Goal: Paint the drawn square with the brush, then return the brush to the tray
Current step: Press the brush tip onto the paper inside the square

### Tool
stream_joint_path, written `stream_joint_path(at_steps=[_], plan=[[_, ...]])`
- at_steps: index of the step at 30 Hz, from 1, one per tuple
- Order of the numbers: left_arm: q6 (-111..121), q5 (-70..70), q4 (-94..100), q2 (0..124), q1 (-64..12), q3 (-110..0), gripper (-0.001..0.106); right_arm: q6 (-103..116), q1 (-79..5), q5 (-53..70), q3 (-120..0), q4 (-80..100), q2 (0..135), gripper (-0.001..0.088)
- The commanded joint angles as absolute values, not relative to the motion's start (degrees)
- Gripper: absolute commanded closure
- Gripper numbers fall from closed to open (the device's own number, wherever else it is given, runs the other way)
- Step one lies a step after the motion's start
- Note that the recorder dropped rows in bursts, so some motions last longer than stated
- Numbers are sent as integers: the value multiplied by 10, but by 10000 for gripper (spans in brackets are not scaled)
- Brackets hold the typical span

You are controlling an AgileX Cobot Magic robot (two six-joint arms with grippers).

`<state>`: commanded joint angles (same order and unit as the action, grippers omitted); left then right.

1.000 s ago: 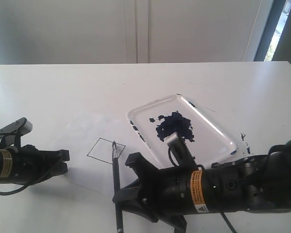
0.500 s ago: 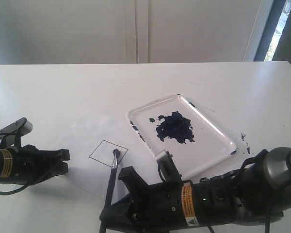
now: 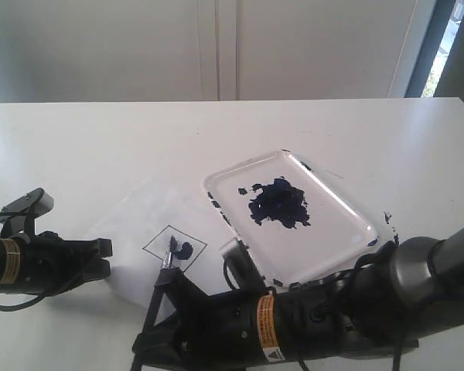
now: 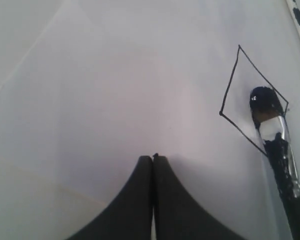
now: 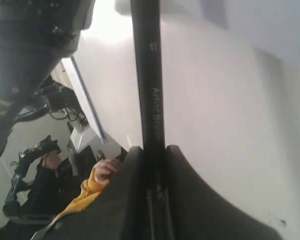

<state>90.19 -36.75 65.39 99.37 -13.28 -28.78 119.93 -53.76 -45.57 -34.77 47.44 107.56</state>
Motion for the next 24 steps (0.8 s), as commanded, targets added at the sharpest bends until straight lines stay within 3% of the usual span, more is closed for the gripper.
stream_joint_path(at_steps=[24], plan=[[915,-379,665,994,-133,-288,1053,1197,-593,-469,-348,431,1076,868]])
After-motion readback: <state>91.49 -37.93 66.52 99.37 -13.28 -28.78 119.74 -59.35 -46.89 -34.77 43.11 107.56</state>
